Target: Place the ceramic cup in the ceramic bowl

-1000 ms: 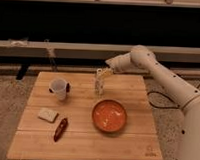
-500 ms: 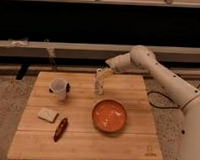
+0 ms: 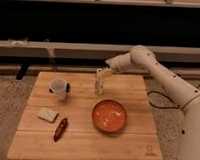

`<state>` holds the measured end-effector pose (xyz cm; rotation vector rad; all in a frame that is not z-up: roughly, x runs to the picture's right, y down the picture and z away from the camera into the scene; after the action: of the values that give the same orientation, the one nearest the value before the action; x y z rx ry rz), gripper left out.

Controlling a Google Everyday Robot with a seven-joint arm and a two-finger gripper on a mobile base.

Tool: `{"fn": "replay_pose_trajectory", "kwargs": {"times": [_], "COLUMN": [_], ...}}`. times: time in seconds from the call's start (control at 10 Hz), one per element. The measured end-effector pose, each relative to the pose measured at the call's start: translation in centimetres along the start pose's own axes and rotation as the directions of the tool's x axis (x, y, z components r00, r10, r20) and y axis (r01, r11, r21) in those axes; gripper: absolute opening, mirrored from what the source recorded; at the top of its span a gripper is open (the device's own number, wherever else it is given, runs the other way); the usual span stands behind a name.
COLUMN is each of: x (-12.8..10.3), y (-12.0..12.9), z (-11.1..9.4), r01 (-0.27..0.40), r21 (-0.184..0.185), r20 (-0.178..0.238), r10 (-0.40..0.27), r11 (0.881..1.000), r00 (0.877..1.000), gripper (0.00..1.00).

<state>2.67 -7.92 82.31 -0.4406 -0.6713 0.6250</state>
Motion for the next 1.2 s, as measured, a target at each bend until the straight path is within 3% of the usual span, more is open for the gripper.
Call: {"fn": "replay_pose_trajectory", "kwargs": {"times": [0.9,1.0,1.2], "x": [-0.1,-0.2,-2.5], "y": [0.0,0.2,1.9], "z": [0.0,0.0,-0.1], "r01": [0.002,0.017,0.117], "r21": [0.000,0.000,-0.005], "r20": [-0.001,-0.004,-0.006], "r10": [-0.002,-0.017,-0.117], "r11": [1.000,1.000,0.993], "r00": [1.000,1.000,0.993], "gripper": [0.80,0.80,0.80]}}
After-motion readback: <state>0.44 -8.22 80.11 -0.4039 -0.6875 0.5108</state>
